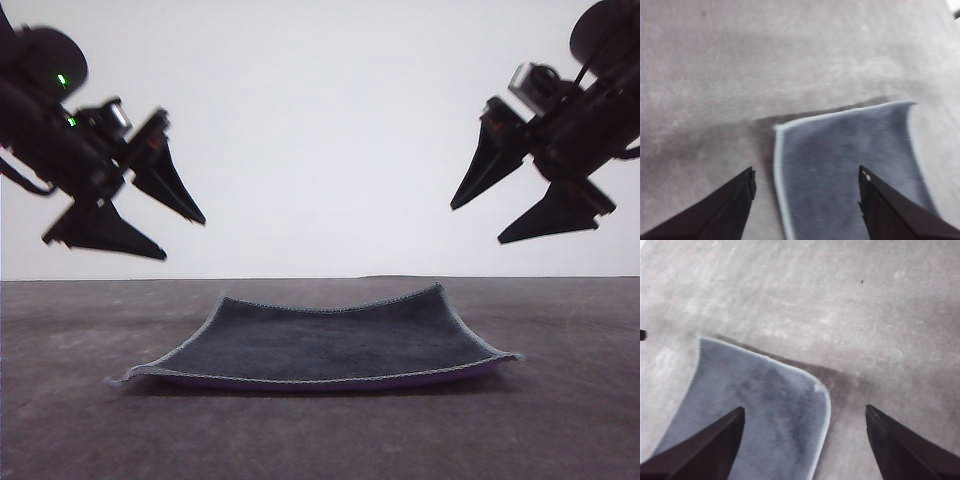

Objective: Fold clothes

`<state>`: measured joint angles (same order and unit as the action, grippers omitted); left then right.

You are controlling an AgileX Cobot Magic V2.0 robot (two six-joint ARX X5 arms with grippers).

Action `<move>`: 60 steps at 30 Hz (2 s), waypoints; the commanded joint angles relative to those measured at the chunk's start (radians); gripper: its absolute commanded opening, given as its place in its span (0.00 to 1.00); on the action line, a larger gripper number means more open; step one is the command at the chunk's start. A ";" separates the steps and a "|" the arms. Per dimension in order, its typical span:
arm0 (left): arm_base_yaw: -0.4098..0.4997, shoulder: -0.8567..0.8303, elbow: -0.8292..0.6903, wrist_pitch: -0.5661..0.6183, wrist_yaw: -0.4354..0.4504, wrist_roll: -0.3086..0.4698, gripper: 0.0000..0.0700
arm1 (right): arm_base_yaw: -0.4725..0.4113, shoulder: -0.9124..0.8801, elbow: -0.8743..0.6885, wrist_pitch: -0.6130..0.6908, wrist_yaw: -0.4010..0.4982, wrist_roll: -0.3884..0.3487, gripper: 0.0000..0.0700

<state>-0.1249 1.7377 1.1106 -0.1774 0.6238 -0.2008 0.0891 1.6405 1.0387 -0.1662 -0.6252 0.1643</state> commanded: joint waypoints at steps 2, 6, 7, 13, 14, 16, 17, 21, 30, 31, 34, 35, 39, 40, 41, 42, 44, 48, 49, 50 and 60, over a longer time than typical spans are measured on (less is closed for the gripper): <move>-0.005 0.070 0.033 0.015 -0.002 -0.018 0.57 | 0.002 0.064 0.019 0.025 -0.005 0.007 0.69; -0.008 0.157 0.086 0.014 0.037 -0.022 0.57 | 0.004 0.130 0.030 0.067 -0.025 0.023 0.69; -0.010 0.178 0.101 0.014 0.046 -0.022 0.57 | 0.006 0.143 0.035 0.074 -0.031 0.027 0.69; -0.027 0.283 0.187 0.004 0.053 -0.034 0.57 | 0.021 0.221 0.076 0.087 -0.044 0.036 0.69; -0.031 0.300 0.202 -0.001 0.054 -0.036 0.57 | 0.023 0.234 0.085 0.087 -0.051 0.039 0.69; -0.041 0.331 0.226 -0.010 0.056 -0.037 0.57 | 0.029 0.257 0.100 0.085 -0.055 0.040 0.69; -0.046 0.343 0.236 -0.011 0.059 -0.040 0.57 | 0.034 0.269 0.107 0.084 -0.057 0.041 0.69; -0.065 0.363 0.259 -0.010 0.076 -0.044 0.56 | 0.048 0.297 0.120 0.085 -0.058 0.045 0.69; -0.086 0.363 0.272 -0.014 0.087 -0.047 0.55 | 0.066 0.303 0.121 0.112 -0.064 0.056 0.45; -0.086 0.363 0.272 -0.016 0.087 -0.047 0.54 | 0.067 0.303 0.121 0.113 -0.065 0.056 0.41; -0.086 0.363 0.272 -0.018 0.087 -0.047 0.32 | 0.071 0.303 0.121 0.117 -0.067 0.056 0.22; -0.086 0.363 0.272 -0.017 0.087 -0.047 0.19 | 0.071 0.303 0.121 0.119 -0.067 0.056 0.13; -0.086 0.363 0.272 -0.017 0.087 -0.043 0.00 | 0.071 0.303 0.121 0.121 -0.077 0.058 0.00; -0.086 0.363 0.272 -0.017 0.088 -0.043 0.00 | 0.071 0.303 0.121 0.120 -0.087 0.058 0.00; -0.086 0.363 0.272 -0.019 0.089 -0.043 0.00 | 0.071 0.303 0.121 0.120 -0.095 0.059 0.00; -0.086 0.363 0.272 -0.024 0.098 -0.043 0.00 | 0.071 0.303 0.121 0.120 -0.108 0.060 0.00; -0.086 0.363 0.272 -0.042 0.133 -0.044 0.00 | 0.070 0.303 0.122 0.117 -0.148 0.065 0.00; -0.078 0.361 0.275 -0.096 0.209 -0.043 0.00 | 0.056 0.303 0.145 0.045 -0.250 0.053 0.00; -0.076 0.361 0.275 -0.113 0.225 -0.043 0.00 | 0.052 0.303 0.154 0.020 -0.271 0.045 0.00; -0.073 0.360 0.276 -0.132 0.243 -0.042 0.00 | 0.047 0.302 0.163 -0.007 -0.292 0.034 0.00; -0.052 0.283 0.276 -0.427 0.305 0.159 0.00 | 0.008 0.302 0.253 -0.396 -0.415 -0.164 0.00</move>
<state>-0.1761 2.0386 1.3659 -0.5909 0.9163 -0.1178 0.0955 1.9247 1.2703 -0.5296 -1.0281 0.0778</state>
